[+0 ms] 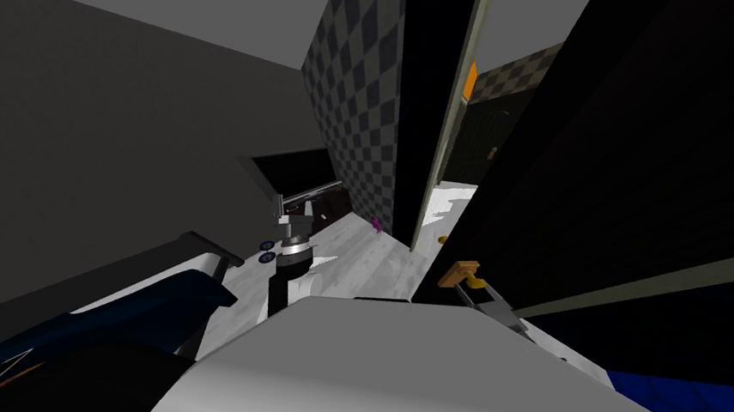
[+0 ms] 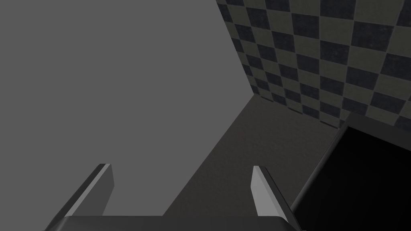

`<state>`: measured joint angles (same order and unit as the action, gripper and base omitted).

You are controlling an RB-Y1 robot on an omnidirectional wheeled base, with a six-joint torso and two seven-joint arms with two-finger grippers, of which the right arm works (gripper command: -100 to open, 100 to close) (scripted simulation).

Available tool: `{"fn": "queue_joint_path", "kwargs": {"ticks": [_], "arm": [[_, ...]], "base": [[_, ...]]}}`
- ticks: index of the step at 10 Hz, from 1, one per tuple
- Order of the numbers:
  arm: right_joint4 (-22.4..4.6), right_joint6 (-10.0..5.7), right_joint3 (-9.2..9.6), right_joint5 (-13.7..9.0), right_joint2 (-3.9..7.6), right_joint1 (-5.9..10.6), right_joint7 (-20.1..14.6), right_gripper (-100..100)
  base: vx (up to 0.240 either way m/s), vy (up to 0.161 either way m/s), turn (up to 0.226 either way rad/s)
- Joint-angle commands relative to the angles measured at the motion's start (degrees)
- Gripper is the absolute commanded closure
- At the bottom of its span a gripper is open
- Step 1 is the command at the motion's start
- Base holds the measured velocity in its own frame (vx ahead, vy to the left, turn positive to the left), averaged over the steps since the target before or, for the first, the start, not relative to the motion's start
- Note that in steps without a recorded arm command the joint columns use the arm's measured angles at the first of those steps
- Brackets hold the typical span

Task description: Pull the door open

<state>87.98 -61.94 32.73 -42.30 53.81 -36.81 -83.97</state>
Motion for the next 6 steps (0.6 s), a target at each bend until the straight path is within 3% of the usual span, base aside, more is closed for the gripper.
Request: {"fn": "queue_joint_path", "kwargs": {"ticks": [1, 6], "arm": [[-1.2, -1.54, 1.73, 1.2, -0.26, -0.02, -1.1, 100], [-4.3, -5.39, 2.89, 2.5, 0.37, -0.58, -2.8, 100]], "base": [[0.057, 0.049, -0.009], [0.012, 0.020, -0.008]]}}
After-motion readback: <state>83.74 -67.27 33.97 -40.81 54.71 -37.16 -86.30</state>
